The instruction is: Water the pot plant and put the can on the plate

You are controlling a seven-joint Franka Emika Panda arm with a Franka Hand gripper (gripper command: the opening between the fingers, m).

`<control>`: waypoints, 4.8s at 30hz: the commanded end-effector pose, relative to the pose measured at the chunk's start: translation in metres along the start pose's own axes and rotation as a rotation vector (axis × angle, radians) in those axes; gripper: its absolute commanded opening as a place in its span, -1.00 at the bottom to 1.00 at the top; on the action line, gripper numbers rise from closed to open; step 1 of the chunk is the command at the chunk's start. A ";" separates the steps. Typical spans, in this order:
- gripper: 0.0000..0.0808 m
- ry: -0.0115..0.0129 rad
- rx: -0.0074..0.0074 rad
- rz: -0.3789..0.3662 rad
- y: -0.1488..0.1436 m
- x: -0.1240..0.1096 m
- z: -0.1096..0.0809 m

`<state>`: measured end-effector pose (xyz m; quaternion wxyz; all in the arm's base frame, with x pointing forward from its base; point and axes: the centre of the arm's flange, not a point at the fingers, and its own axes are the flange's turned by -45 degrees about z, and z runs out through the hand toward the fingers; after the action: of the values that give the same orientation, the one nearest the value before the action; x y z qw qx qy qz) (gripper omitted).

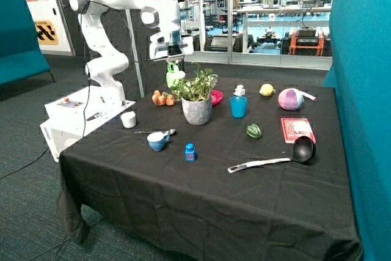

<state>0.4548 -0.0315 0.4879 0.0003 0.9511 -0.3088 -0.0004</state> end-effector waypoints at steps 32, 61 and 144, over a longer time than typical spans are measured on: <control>-1.00 0.0006 0.0007 -0.104 -0.015 -0.014 0.001; -1.00 0.0007 0.0006 -0.445 -0.070 -0.082 0.003; -1.00 0.0009 0.0004 -1.064 -0.174 -0.047 0.102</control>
<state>0.5194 0.1368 0.3978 -0.0007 0.9757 0.2190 -0.0011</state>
